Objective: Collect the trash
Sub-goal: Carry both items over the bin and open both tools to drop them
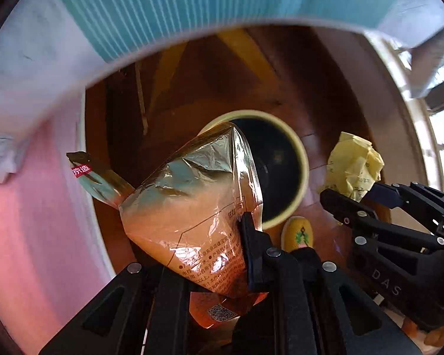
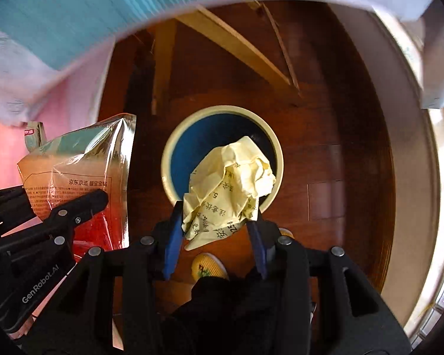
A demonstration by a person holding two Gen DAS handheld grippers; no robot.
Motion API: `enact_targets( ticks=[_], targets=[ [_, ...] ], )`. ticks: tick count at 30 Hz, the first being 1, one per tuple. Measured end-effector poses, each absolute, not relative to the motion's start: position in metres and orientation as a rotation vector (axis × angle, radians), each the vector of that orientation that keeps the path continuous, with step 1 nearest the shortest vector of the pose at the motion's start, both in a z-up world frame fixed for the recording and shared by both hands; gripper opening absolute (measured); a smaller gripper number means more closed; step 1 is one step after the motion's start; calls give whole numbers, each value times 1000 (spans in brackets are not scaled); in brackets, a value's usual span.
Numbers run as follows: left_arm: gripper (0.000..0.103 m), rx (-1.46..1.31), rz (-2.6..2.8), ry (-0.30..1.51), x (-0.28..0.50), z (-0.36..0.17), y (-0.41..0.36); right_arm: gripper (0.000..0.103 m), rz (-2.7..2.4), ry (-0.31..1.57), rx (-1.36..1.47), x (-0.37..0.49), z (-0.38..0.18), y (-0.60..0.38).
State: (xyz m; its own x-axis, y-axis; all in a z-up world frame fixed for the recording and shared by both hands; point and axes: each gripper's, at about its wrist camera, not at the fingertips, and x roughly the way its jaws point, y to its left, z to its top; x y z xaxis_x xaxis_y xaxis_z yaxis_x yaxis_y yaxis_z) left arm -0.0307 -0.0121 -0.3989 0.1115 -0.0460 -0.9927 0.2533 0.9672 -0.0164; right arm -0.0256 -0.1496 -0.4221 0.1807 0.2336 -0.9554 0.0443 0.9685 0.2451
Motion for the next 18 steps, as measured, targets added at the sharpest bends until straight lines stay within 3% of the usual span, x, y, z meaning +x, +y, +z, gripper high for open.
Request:
enact_targets(
  ticks=[6,12,13,14,18],
  targets=[
    [17,185,-171,1443,-9,-481,-17,40,130,1404,234,13,-505,-147],
    [74,160,-132,1427,-4,-524,-7,59,102,1409,276,34,-554,-171],
    [87,153,-122,1428,0,-526,-6,62,92,1414,282,39,-556,-172],
    [92,141,-115,1426,-1,-527,-5,68,94,1407,293,44,-559,-176],
    [92,119,-95,1409,-1,-520,8,70,102,1382,294,42,-553,-184]
  ],
)
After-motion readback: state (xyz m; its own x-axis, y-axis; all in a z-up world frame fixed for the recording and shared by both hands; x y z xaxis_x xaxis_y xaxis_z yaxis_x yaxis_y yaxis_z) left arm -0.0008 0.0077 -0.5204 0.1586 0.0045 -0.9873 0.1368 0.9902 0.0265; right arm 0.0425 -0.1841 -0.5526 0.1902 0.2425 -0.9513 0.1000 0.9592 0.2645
